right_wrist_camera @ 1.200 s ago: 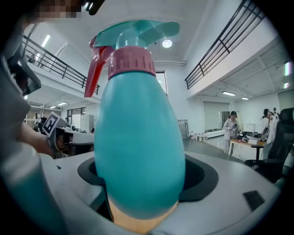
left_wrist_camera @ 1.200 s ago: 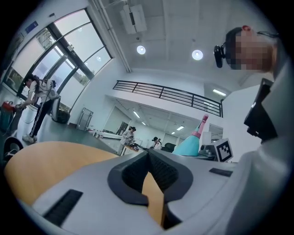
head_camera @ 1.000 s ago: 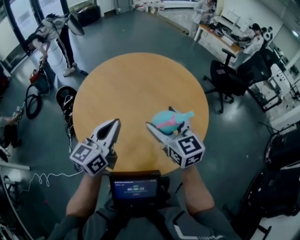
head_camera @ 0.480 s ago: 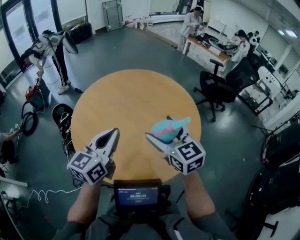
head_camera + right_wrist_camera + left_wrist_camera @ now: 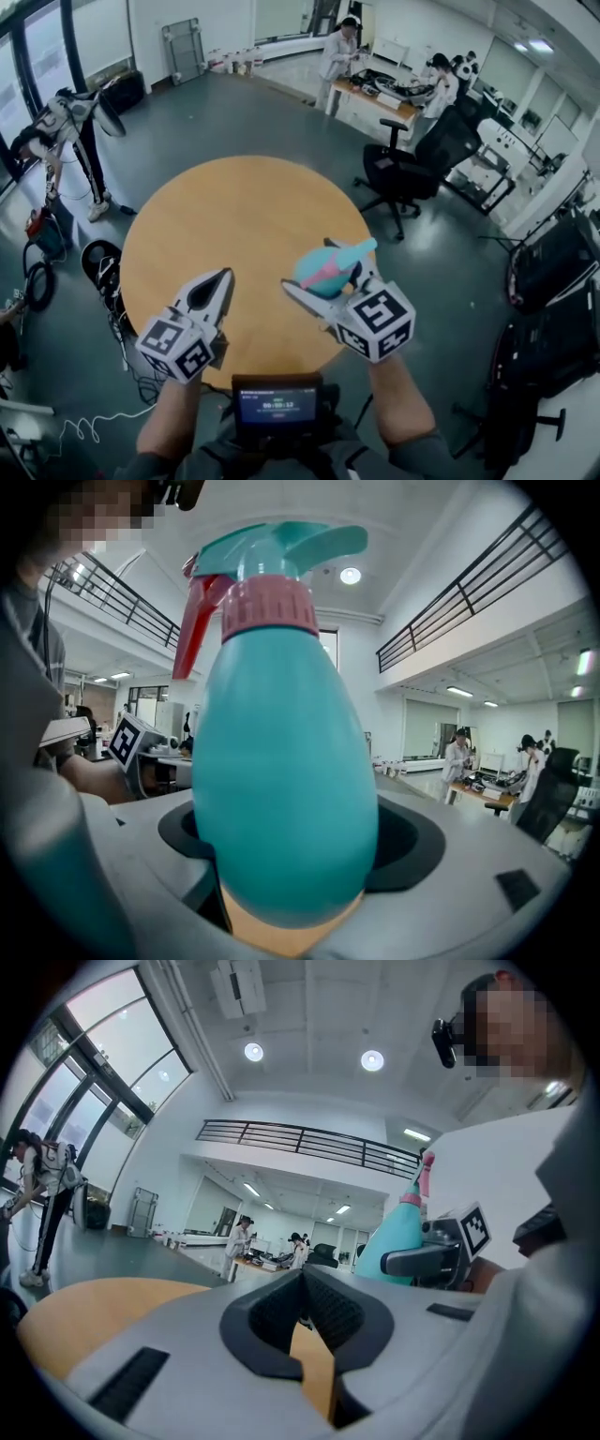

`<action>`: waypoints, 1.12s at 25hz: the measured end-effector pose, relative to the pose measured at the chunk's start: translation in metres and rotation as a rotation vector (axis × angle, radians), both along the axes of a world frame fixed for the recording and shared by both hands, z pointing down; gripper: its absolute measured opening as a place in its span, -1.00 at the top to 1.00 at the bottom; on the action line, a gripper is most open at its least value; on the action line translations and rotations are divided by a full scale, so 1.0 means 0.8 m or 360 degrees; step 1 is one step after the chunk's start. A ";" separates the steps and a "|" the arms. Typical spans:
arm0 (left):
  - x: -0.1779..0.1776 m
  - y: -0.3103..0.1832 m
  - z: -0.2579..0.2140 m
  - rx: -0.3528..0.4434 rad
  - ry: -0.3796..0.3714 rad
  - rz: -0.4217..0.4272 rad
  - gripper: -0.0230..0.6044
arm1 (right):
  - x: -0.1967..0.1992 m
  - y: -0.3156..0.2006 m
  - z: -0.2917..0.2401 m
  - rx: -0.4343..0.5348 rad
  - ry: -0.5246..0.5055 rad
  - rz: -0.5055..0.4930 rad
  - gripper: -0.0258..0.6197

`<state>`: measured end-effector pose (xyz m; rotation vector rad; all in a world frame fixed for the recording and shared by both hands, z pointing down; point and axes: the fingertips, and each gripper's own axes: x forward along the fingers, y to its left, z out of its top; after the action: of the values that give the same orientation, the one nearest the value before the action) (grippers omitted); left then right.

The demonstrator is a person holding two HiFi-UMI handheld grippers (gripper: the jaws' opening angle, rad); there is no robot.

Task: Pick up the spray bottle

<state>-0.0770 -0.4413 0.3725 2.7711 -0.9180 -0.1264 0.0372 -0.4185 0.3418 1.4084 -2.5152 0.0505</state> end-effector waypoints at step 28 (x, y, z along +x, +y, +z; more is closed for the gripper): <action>0.337 0.151 -0.024 0.0180 -0.0122 0.0945 0.94 | 0.314 0.228 -0.006 0.0159 -0.0111 0.1112 -0.45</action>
<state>0.1925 -0.3207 0.3533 3.0347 -0.0732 0.0276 0.2885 -0.2361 0.3366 2.2862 -1.9680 0.1043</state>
